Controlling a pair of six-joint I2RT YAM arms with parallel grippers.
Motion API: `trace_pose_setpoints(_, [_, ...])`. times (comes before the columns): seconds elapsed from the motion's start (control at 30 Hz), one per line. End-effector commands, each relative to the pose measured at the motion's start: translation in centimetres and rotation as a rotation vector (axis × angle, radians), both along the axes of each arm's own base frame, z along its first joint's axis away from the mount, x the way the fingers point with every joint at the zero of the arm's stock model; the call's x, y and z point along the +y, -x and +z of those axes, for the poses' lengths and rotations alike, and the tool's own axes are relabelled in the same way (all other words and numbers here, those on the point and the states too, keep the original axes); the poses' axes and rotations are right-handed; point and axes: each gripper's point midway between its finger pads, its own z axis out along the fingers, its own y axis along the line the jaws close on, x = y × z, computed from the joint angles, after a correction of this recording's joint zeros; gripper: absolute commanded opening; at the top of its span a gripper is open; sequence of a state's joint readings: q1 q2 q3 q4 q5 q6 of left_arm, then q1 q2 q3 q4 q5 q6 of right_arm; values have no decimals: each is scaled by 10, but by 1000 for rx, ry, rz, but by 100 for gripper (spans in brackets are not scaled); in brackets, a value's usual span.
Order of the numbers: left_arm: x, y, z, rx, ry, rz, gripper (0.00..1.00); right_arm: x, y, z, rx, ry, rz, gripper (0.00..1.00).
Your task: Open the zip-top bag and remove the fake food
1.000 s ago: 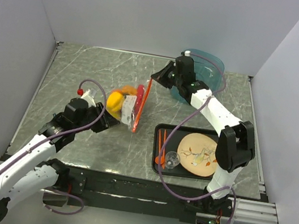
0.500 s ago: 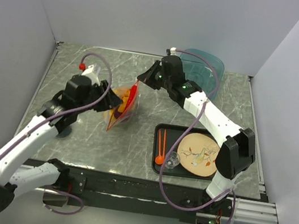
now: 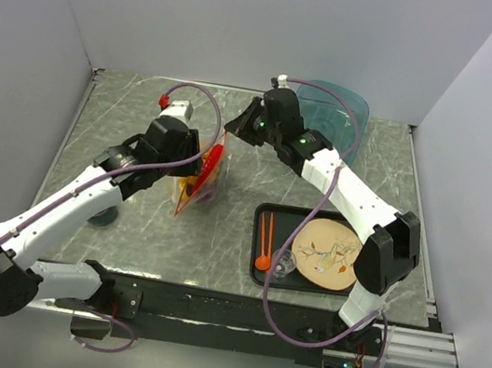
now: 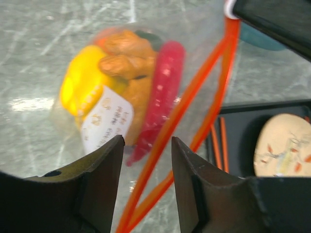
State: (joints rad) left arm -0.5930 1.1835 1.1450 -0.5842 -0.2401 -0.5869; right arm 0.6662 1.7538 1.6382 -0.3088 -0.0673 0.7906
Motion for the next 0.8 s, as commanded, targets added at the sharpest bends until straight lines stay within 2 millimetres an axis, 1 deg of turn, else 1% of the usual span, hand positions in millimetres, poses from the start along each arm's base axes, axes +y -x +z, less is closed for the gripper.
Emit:
trace_pose_setpoints(0.0, [11,-13,7,-46,-78,46,47,5,-4,42,-92,-50,8,0])
trace_pose_setpoints(0.07, [10,-16,0,-40,-87,54,46,5,-5,43,-94,-47,10,0])
trace_pose_setpoints(0.1, [11,-18,-4,-35,-92,68,46,6,-6,39,-87,-39,13,0])
trace_pose_setpoints(0.17, [14,-25,-2,-61,-86,107,42,8,-7,40,-94,-34,19,0])
trace_pose_setpoints(0.2, [12,-28,-3,-66,-81,111,37,9,-9,35,-85,-23,21,0])
trace_pose_setpoints(0.23, [12,-33,-1,-85,-71,125,32,11,-9,36,-91,-19,35,0])
trace_pose_setpoints(0.27, [12,-36,-1,-91,-65,144,24,12,-10,33,-90,-11,40,2])
trace_pose_setpoints(0.3, [12,-40,0,-94,-67,161,9,13,-11,29,-84,1,44,5])
trace_pose_setpoints(0.33, [13,-45,1,-106,-65,179,2,12,-12,30,-99,14,50,9])
trace_pose_setpoints(0.37, [11,-47,4,-113,-61,177,1,10,-13,28,-100,27,48,21])
trace_pose_setpoints(0.4, [6,-51,7,-121,-51,163,1,8,-13,25,-99,38,47,28])
trace_pose_setpoints(0.43, [-4,-54,12,-137,-19,120,1,4,-13,23,-107,57,43,40])
trace_pose_setpoints(0.47, [-9,-56,9,-131,-12,106,1,-2,-11,29,-121,61,38,45])
trace_pose_setpoints(0.5, [-14,-58,12,-133,5,92,1,-8,-8,19,-114,92,34,48])
trace_pose_setpoints(0.53, [-19,-59,11,-129,23,85,1,-16,-7,17,-117,106,19,50])
trace_pose_setpoints(0.57, [-25,-61,6,-115,35,72,1,-28,-5,29,-145,106,-10,51])
trace_pose_setpoints(0.6, [-28,-62,4,-111,47,67,1,-36,0,15,-125,126,-14,50])
trace_pose_setpoints(0.63, [-31,-62,2,-103,64,67,1,-43,3,14,-124,120,-19,46])
trace_pose_setpoints(0.67, [-37,-64,1,-99,87,55,1,-48,10,30,-157,82,-12,42])
trace_pose_setpoints(0.7, [-39,-64,0,-96,98,52,1,-52,16,16,-134,89,-9,38])
trace_pose_setpoints(0.73, [-41,-65,-1,-93,119,58,1,-52,21,17,-136,81,-2,32])
trace_pose_setpoints(0.77, [-43,-65,-2,-91,128,60,1,-53,26,20,-140,69,7,30])
